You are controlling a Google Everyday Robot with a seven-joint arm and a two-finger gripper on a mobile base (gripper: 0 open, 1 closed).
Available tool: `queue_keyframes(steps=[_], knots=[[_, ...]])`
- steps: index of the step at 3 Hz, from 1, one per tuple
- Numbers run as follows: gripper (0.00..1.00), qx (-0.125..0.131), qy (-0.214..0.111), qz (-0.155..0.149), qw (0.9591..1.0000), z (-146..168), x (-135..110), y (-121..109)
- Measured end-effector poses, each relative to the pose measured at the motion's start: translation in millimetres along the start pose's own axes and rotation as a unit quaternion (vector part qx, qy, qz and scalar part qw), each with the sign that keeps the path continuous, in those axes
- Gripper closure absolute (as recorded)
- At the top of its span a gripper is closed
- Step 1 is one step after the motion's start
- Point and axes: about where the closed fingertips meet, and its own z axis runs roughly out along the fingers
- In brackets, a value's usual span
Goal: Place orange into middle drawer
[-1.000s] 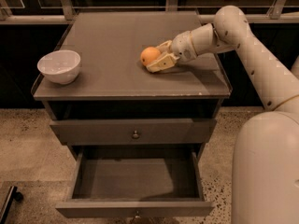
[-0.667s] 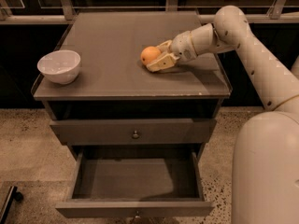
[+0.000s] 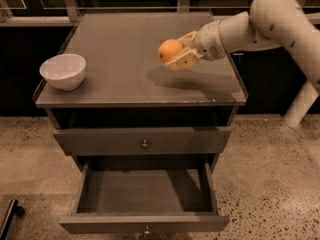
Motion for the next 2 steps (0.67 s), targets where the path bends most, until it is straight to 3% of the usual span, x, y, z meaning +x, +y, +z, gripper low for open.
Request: queue_keyframes(steps=[1, 2], knots=[[1.00, 0.082, -0.018, -0.022, 0.9962, -57, -56, 35], [1.00, 0.136, -0.046, -0.035, 0.9890, -74, -83, 81]])
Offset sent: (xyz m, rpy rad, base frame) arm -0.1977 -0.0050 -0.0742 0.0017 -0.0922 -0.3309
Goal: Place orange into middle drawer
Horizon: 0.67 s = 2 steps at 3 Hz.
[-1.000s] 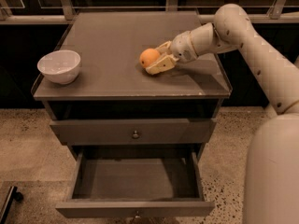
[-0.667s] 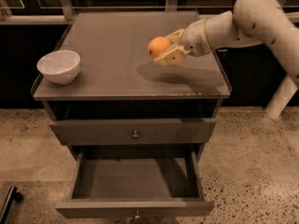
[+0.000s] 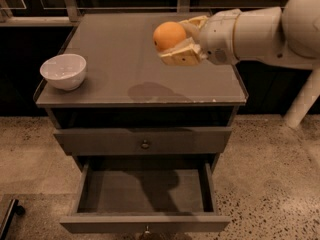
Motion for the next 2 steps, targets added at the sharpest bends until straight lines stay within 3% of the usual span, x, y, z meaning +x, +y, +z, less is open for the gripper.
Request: queue_keyframes(steps=[1, 2], knots=[[1.00, 0.032, 0.011, 0.019, 0.9993, -8.0, 27.8, 10.8], [1.00, 0.033, 0.012, 0.019, 0.9992, -8.3, 28.6, 10.7]])
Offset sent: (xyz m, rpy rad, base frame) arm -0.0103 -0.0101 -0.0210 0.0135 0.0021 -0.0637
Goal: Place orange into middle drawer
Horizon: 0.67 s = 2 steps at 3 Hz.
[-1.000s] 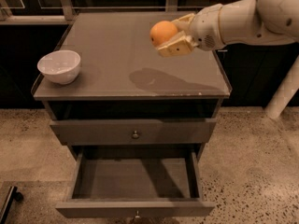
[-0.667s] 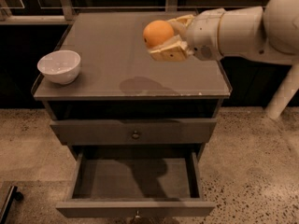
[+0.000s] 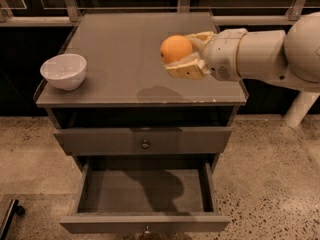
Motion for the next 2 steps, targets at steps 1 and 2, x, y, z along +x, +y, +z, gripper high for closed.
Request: queue_keyframes(steps=[1, 2], knots=[[1.00, 0.014, -0.014, 0.009, 0.9998, -2, 11, 11], [1.00, 0.018, -0.048, 0.053, 0.9972, 0, 51, 43]])
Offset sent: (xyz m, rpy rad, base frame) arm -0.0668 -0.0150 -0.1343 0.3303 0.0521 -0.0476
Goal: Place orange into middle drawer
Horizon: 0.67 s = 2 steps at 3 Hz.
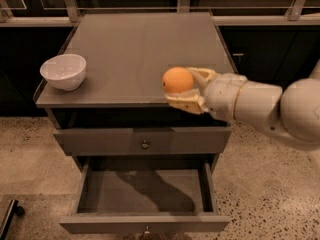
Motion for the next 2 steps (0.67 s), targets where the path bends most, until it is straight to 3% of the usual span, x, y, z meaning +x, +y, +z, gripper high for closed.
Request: queue_keyframes(steps=[1, 2], knots=[[1.00, -0.012, -0.035, 0.051, 0.9980, -6, 51, 28], [1.00, -0.014, -0.064, 0.106, 0.9922, -12, 103, 44]])
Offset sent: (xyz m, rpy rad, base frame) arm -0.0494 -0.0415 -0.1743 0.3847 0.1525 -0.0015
